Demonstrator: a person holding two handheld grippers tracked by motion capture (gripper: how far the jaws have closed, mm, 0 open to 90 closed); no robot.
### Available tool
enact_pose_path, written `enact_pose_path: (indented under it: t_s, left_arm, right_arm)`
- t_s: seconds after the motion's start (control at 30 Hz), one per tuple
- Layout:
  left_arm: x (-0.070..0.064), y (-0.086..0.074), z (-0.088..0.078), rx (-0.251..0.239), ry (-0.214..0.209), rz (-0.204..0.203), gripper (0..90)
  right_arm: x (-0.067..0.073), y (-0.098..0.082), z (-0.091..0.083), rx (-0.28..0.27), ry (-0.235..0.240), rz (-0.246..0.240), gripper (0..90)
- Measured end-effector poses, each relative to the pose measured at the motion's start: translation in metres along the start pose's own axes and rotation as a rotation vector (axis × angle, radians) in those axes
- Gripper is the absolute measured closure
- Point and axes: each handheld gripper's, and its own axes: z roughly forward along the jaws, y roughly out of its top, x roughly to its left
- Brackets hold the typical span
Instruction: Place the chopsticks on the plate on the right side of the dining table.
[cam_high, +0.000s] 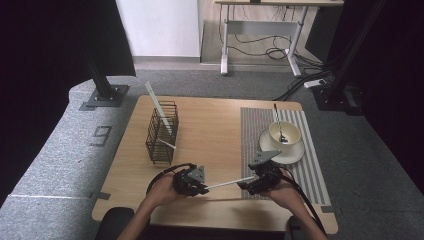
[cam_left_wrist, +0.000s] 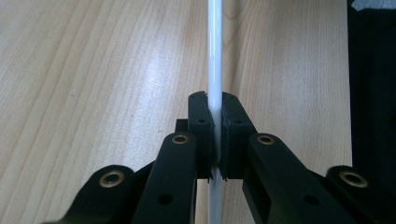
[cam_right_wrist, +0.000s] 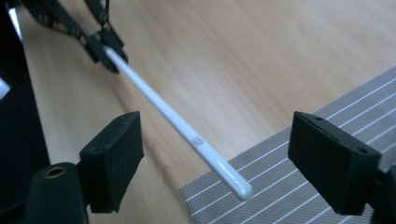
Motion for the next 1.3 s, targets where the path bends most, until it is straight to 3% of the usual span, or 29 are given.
enact_pose_path:
  t_s: [0.13, 0.27, 0.73, 1.0, 1.3]
  left_arm:
    - [-0.002, 0.001, 0.003, 0.023, -0.008, 0.019, 85.1]
    - [-0.005, 0.002, 0.004, 0.034, -0.021, 0.037, 85.2]
    - [-0.011, 0.005, 0.011, 0.088, -0.053, 0.08, 85.1]
    - [-0.013, 0.006, 0.013, 0.093, -0.063, 0.102, 85.1]
    - [-0.013, 0.006, 0.013, 0.088, -0.073, 0.115, 85.0]
  right_arm:
    - [0.006, -0.002, 0.008, 0.051, 0.028, -0.03, 16.3]
    - [0.011, -0.004, 0.015, 0.106, 0.02, -0.081, 21.9]
    - [0.029, -0.007, 0.032, 0.247, 0.073, -0.23, 55.1]
    - [0.031, -0.008, 0.036, 0.302, 0.099, -0.243, 68.4]
    - [0.031, -0.008, 0.036, 0.328, 0.144, -0.239, 75.6]
